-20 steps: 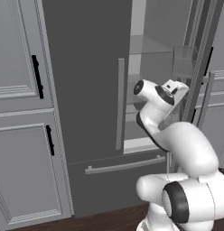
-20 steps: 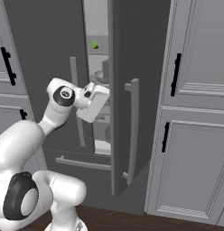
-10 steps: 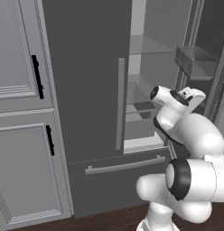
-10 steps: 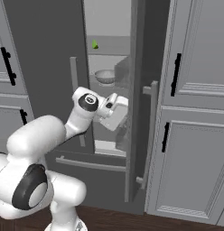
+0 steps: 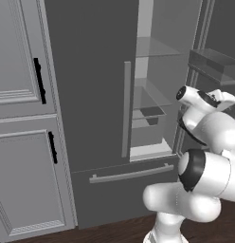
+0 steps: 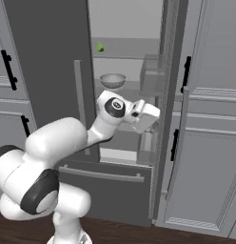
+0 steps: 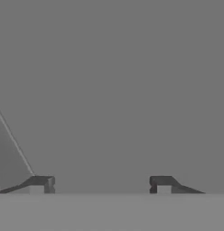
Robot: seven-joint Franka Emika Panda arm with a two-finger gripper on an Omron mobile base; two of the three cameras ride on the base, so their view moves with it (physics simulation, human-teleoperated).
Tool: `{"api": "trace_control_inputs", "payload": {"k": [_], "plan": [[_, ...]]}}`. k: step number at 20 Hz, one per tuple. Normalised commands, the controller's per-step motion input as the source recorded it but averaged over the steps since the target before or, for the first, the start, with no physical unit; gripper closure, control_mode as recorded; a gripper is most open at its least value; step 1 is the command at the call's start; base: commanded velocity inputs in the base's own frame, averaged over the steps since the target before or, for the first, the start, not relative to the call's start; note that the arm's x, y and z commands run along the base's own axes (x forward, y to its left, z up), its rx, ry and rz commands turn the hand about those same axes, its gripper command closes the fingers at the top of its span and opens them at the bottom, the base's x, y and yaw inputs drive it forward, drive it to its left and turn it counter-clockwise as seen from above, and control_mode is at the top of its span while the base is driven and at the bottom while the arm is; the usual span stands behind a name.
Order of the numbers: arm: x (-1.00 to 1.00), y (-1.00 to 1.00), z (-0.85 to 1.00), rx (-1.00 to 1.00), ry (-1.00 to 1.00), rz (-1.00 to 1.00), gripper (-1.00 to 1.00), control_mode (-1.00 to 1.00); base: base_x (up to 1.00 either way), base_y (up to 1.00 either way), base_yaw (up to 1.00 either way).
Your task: Grab a lemon wedge from the fridge and one ice cube from the ice bowl, and put them in the glass of lemonade.
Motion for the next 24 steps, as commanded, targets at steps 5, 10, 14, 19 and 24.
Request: {"api": "trace_control_inputs", "payload": {"k": [5,10,14,19,24], "plan": [[-0.12,-0.55,0.05,0.02,-0.29,0.00,-1.00,-1.00,0.00,0.00,0.00],[-0.55,0.26,0.32,0.03,-0.15,0.13,-1.00,-1.00,0.00,0.00,0.00],[-0.66,0.78,0.92,0.00,-0.01,0.21,-1.00,-1.00,0.00,0.00,0.00],[-0.12,1.00,0.34,0.06,0.00,0.48,-1.00,-1.00,0.00,0.00,0.00],[0.00,0.99,0.00,0.18,-0.05,0.64,-1.00,-1.00,0.00,0.00,0.00]]}}
